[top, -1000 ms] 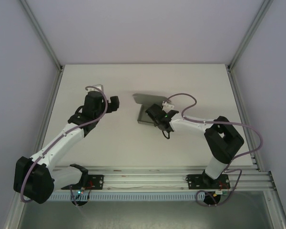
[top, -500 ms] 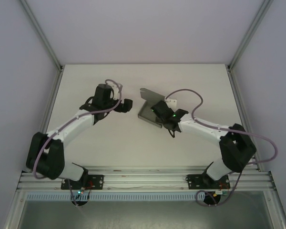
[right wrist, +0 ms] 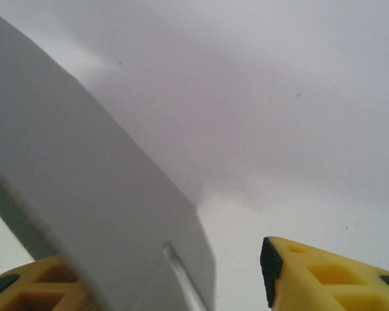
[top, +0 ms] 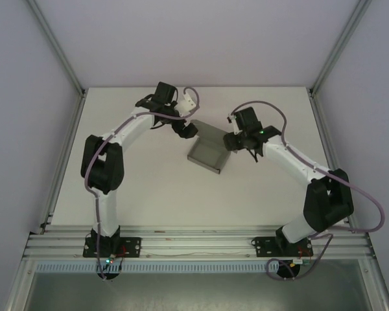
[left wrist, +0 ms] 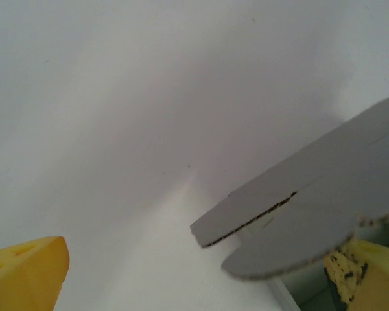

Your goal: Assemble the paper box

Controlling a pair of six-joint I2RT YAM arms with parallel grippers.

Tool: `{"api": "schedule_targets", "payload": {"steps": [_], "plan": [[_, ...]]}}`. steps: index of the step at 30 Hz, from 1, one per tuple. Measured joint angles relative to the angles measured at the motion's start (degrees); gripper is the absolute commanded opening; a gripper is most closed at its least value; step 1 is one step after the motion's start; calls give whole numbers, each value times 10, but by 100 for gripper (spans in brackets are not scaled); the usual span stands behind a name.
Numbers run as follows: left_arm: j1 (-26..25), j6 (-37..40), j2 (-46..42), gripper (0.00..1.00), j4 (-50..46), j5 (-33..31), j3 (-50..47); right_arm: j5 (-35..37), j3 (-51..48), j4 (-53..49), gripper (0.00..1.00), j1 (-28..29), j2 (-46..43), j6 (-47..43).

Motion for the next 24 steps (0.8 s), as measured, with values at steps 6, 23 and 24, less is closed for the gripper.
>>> {"api": "schedule_targets", "payload": {"steps": [6,23,24], "plan": [[-20,113,48,75,-87,5,60,-42,41,-46,33,-28,51,-59],[-47,138,63,0,-112,-38,84,-38,70,-87,4,-32,66,-111],[-49,127,57,0,-102,-47,74,-38,70,-85,4,-31,66,-111]]}}
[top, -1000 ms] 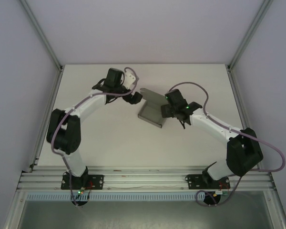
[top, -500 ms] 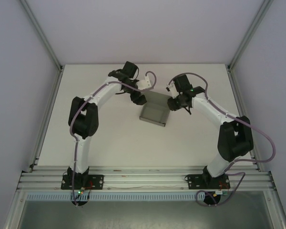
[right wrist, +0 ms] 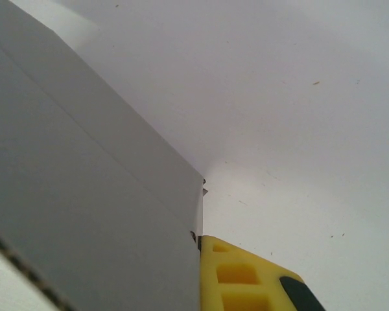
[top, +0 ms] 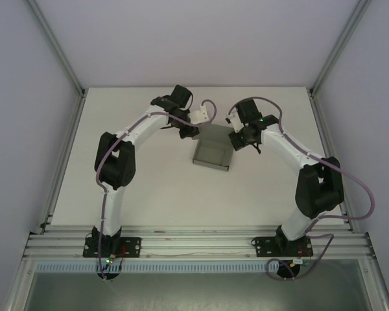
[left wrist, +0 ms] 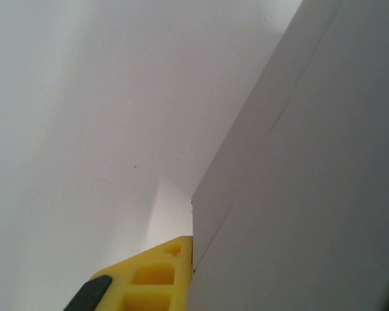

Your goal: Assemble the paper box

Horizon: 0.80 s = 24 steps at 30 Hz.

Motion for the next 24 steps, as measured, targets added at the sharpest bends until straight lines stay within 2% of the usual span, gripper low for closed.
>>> {"api": "schedule_targets", "payload": {"steps": [3,7,14,20,24], "plan": [[-7,-39,-13,0,23,-29,-15,0,0,9,2,0,0,14],[-15,-116,-17,0,59,-67,-15,5,-1,36,1,0,0,81],[-48,-331,-51,0,142,-165,-71,55,-66,164,0,15,-20,272],[-52,-521,-72,0,221,-179,-134,124,-72,212,0,50,-18,372],[-51,-594,-71,0,241,-194,-151,162,-73,232,0,71,6,402]]}}
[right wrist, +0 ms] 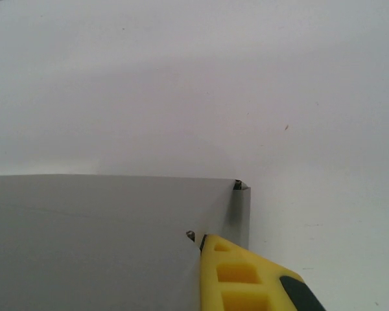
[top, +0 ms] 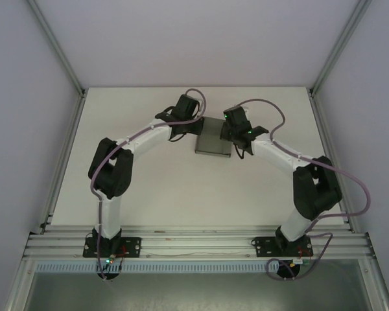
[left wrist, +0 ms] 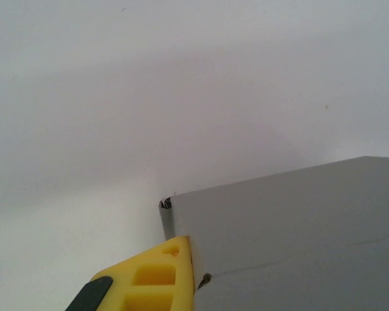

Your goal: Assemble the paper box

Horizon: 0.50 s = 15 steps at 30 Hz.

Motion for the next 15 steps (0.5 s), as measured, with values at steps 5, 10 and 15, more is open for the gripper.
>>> {"api": "schedule_targets", "payload": {"steps": [5,10,15], "plan": [[0,-44,4,0,10,-16,-18,24,-14,24,0,19,20,11],[0,-46,4,0,11,-24,-18,30,-17,29,11,19,19,3],[-1,-46,0,17,-1,-29,-18,15,-17,26,53,-3,0,-15]]}}
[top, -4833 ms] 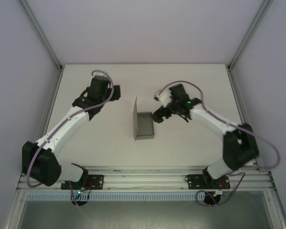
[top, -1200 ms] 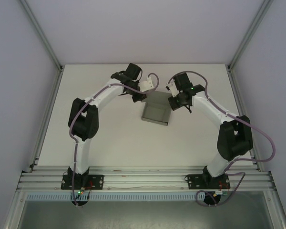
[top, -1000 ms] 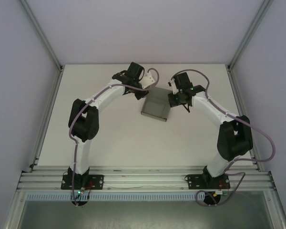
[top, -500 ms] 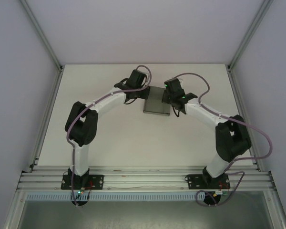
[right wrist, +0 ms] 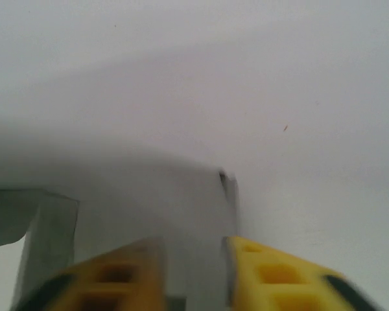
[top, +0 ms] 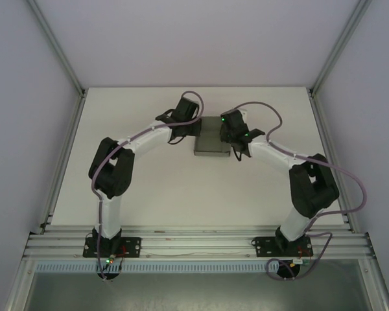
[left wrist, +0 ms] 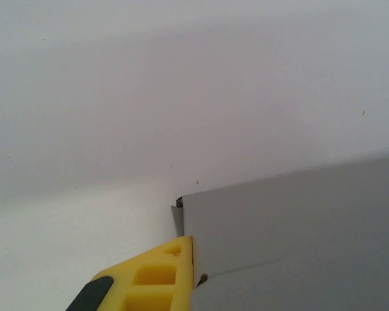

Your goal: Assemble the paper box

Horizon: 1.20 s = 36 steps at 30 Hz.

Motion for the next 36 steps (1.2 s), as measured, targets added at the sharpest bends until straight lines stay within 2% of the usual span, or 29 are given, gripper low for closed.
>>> {"api": "schedule_targets", "payload": {"steps": [2,5,9,10,11,12,16,20,26,28,30,33,34,36], "plan": [[0,5,-6,28,-7,1,0,-7,0,-3,64,-13,-16,-10],[0,18,-19,37,-20,0,0,-15,-2,-7,72,-28,-46,-27],[0,50,-29,41,-32,-1,3,-38,-15,-9,76,-41,-72,-45],[0,61,-29,46,-34,0,4,-45,-17,-12,77,-45,-73,-50],[0,75,-29,59,-40,1,6,-53,-18,-18,78,-50,-72,-57],[0,87,-29,67,-47,0,9,-60,-18,-25,79,-55,-72,-62],[0,105,-29,81,-61,2,24,-72,-18,-45,83,-69,-73,-77],[0,108,-28,89,-54,18,24,-76,-31,-47,83,-69,-79,-76],[-6,105,4,93,-37,36,67,-70,-58,-49,84,-71,-89,-61],[-10,105,25,90,-37,42,96,-66,-62,-49,84,-72,-91,-57],[-15,106,47,78,-40,41,124,-61,-66,-49,84,-74,-95,-53],[-20,116,79,47,-53,28,168,-56,-74,-49,85,-78,-108,-50],[-22,126,88,34,-58,24,180,-56,-77,-49,85,-80,-113,-50],[-22,150,97,19,-64,16,188,-58,-80,-49,84,-85,-121,-52]]}}
